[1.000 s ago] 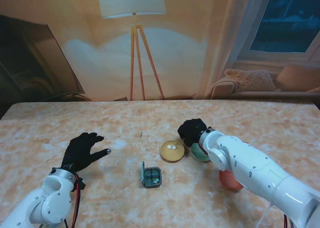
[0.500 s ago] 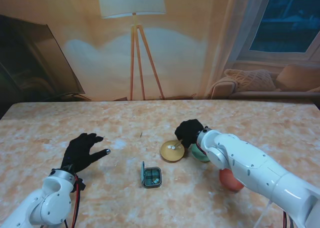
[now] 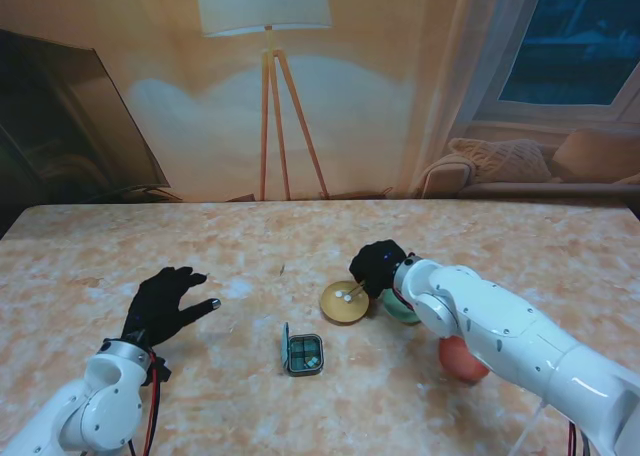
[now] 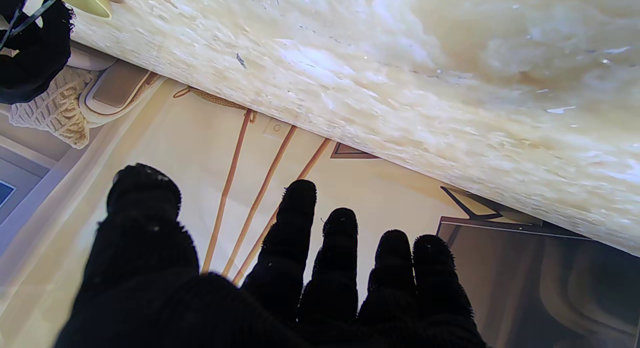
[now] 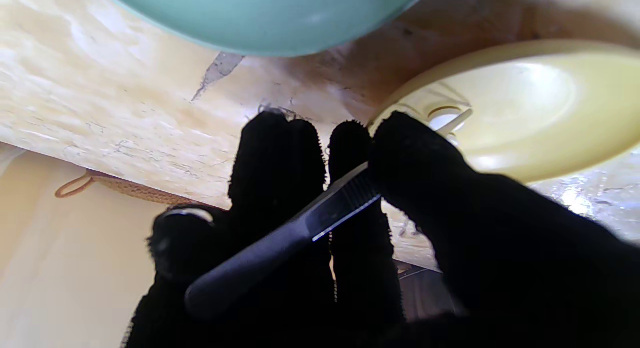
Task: Refill the pill box with tweezers
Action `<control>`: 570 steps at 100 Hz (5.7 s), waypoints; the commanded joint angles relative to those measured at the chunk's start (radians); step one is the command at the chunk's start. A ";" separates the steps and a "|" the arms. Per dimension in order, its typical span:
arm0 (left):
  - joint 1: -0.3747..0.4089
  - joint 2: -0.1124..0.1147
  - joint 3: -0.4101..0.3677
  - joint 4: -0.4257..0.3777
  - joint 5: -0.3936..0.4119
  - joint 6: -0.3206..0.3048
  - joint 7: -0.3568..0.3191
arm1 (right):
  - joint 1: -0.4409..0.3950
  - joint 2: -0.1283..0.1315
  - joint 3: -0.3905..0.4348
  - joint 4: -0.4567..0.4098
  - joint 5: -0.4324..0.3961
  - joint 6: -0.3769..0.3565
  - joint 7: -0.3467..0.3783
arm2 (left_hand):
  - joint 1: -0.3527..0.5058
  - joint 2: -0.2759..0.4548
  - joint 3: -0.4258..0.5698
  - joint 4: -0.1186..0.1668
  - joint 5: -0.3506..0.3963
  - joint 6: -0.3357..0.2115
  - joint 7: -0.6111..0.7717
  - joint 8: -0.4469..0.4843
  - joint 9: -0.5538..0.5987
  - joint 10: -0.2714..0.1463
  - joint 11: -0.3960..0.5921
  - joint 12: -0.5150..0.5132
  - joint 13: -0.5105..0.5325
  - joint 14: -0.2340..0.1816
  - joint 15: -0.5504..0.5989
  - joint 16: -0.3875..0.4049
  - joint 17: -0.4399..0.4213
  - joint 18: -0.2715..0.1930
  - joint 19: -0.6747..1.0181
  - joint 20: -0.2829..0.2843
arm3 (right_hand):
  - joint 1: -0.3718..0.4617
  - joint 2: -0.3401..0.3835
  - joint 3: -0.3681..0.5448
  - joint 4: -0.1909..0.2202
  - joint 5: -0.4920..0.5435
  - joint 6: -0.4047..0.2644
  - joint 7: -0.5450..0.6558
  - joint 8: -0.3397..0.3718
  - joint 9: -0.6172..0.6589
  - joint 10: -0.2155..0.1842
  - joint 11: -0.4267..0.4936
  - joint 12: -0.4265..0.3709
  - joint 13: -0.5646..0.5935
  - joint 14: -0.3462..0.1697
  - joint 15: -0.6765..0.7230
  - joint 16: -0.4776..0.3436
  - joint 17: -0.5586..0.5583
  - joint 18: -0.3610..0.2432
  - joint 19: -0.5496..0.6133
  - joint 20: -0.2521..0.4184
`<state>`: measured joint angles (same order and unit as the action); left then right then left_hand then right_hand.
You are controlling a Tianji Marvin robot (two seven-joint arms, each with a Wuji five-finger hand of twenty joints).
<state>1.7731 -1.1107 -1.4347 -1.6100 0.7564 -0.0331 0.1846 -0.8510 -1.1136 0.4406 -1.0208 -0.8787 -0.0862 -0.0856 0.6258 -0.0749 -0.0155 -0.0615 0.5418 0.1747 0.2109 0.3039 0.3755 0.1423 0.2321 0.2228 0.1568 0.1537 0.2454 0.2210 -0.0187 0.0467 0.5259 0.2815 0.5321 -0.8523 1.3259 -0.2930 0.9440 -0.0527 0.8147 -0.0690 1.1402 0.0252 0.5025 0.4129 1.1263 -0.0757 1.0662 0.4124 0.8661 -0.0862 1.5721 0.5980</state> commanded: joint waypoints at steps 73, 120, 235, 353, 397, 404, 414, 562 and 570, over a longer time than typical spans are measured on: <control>0.000 -0.004 0.001 0.011 0.000 -0.007 -0.002 | -0.022 -0.012 0.016 0.010 0.016 -0.001 -0.021 | -0.015 0.019 -0.014 0.017 -0.008 0.011 -0.025 -0.013 -0.029 -0.010 -0.005 -0.008 -0.021 -0.014 -0.014 -0.015 -0.008 -0.047 0.001 -0.006 | 0.037 -0.046 0.072 0.047 0.146 -0.081 0.245 0.013 0.197 0.109 0.070 0.029 0.150 0.053 0.105 0.022 0.155 -0.255 0.124 0.025; 0.000 -0.002 0.000 0.010 0.001 -0.005 -0.014 | -0.069 0.000 0.087 -0.044 -0.002 -0.018 -0.024 | -0.014 0.017 -0.014 0.017 -0.010 0.010 -0.027 -0.013 -0.028 -0.010 -0.006 -0.009 -0.017 -0.012 -0.015 -0.015 -0.010 -0.044 0.007 -0.003 | 0.027 -0.081 0.118 0.057 0.169 -0.083 0.271 0.035 0.227 0.118 0.079 0.038 0.174 0.059 0.126 0.010 0.178 -0.247 0.147 0.024; -0.009 0.000 0.003 0.003 0.017 -0.002 -0.018 | -0.268 0.003 0.192 -0.238 0.066 -0.123 -0.002 | -0.010 0.014 -0.014 0.017 -0.009 0.003 -0.022 -0.010 -0.019 -0.010 -0.005 -0.009 -0.005 -0.013 -0.016 -0.015 -0.010 -0.041 0.016 0.001 | 0.034 -0.085 0.114 0.047 0.167 -0.069 0.260 0.023 0.228 0.125 0.064 0.027 0.183 0.071 0.134 -0.010 0.195 -0.240 0.160 0.005; 0.002 -0.003 0.002 0.003 -0.001 0.004 -0.011 | -0.253 0.013 0.190 -0.252 0.098 -0.094 0.087 | 0.011 0.035 -0.019 0.015 0.001 0.001 -0.007 -0.013 -0.014 -0.015 0.002 -0.004 -0.003 -0.015 -0.007 -0.010 -0.010 -0.051 0.042 0.013 | 0.025 -0.086 0.076 0.002 0.060 -0.022 0.150 -0.011 0.115 0.106 0.002 0.007 0.063 0.073 0.069 0.015 0.065 -0.224 0.082 0.018; -0.007 -0.001 0.007 0.007 0.001 -0.001 -0.021 | -0.266 0.021 0.263 -0.259 0.057 -0.026 0.088 | -0.001 0.031 -0.017 0.015 0.000 0.004 -0.012 -0.016 -0.017 -0.016 0.000 -0.005 -0.004 -0.017 -0.010 -0.011 -0.010 -0.050 0.037 0.010 | -0.020 -0.003 0.024 -0.001 0.091 -0.018 0.174 -0.019 0.144 0.119 0.025 0.003 0.099 0.081 0.088 0.022 0.103 -0.224 0.108 0.031; -0.008 -0.001 0.008 0.007 0.002 -0.002 -0.022 | -0.257 0.021 0.261 -0.246 0.046 -0.012 0.081 | -0.001 0.031 -0.016 0.016 -0.001 0.002 -0.012 -0.016 -0.017 -0.016 0.000 -0.005 -0.004 -0.018 -0.010 -0.011 -0.010 -0.050 0.037 0.010 | -0.018 0.004 0.021 0.003 0.097 -0.021 0.177 -0.019 0.150 0.117 0.029 0.003 0.104 0.077 0.089 0.022 0.111 -0.228 0.109 0.030; -0.008 0.000 0.009 0.008 0.002 -0.002 -0.024 | -0.245 0.018 0.256 -0.221 0.040 0.008 0.067 | 0.000 0.031 -0.016 0.016 0.000 0.004 -0.013 -0.016 -0.017 -0.017 0.000 -0.005 -0.006 -0.018 -0.011 -0.012 -0.011 -0.050 0.035 0.009 | -0.012 0.000 0.019 0.006 0.101 -0.026 0.180 -0.021 0.152 0.117 0.030 0.002 0.108 0.075 0.090 0.020 0.115 -0.231 0.110 0.029; 0.004 0.000 0.001 0.006 -0.004 0.007 -0.034 | -0.009 -0.058 -0.026 0.049 0.070 0.136 -0.042 | -0.007 0.031 -0.016 0.017 -0.018 0.004 -0.027 -0.019 -0.034 -0.013 -0.006 -0.009 -0.021 -0.018 -0.017 -0.016 -0.009 -0.047 0.001 -0.007 | -0.017 0.027 -0.011 0.030 0.061 -0.028 0.155 -0.023 0.108 0.104 0.035 -0.015 0.080 0.054 0.074 0.019 0.100 -0.252 0.084 0.011; 0.004 0.000 0.001 0.006 -0.005 0.007 -0.034 | -0.007 -0.059 -0.028 0.051 0.071 0.136 -0.044 | -0.008 0.032 -0.016 0.017 -0.019 0.004 -0.027 -0.019 -0.035 -0.013 -0.006 -0.009 -0.020 -0.018 -0.017 -0.016 -0.009 -0.047 0.002 -0.007 | -0.017 0.027 -0.011 0.030 0.059 -0.026 0.154 -0.023 0.106 0.105 0.035 -0.015 0.079 0.054 0.073 0.019 0.099 -0.252 0.083 0.011</control>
<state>1.7703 -1.1090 -1.4329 -1.5993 0.7553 -0.0289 0.1637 -0.8548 -1.1638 0.4161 -0.9698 -0.8061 0.0524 -0.1421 0.6277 -0.0741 -0.0155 -0.0615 0.5416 0.1831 0.2070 0.2936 0.3755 0.1423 0.2320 0.2213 0.1575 0.1536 0.2452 0.2206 -0.0187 0.0391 0.5469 0.2812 0.5073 -0.8492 1.3012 -0.2930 0.9944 -0.0692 0.9475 -0.0886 1.2316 0.0169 0.5122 0.4199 1.2124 -0.0709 1.1186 0.4115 0.9397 -0.0754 1.6408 0.6089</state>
